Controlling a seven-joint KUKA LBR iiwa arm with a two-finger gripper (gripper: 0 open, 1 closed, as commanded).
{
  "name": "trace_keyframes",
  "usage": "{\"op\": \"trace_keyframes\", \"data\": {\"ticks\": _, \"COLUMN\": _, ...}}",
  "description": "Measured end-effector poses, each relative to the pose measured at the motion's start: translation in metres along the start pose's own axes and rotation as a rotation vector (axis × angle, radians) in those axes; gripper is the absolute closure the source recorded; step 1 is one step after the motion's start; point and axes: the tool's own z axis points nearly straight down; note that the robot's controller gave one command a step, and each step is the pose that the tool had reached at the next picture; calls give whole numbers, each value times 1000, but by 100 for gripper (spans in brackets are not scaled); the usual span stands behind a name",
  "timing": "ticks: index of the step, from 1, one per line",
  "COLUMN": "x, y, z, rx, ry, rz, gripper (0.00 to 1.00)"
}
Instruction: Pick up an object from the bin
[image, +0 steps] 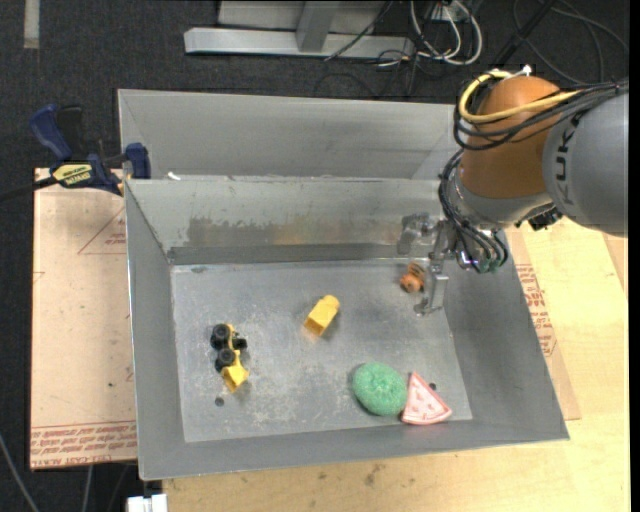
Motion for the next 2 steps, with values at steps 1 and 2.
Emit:
{"op": "trace_keyframes", "data": {"ticks": 1, "x": -2, "y": 0, "z": -5, "rx": 1, "ry": -7, "rz": -1, "gripper": 0}}
{"op": "trace_keyframes", "data": {"ticks": 2, "x": 12, "y": 14, "z": 31, "rx": 1, "ry": -13, "rz": 71, "gripper": 0}}
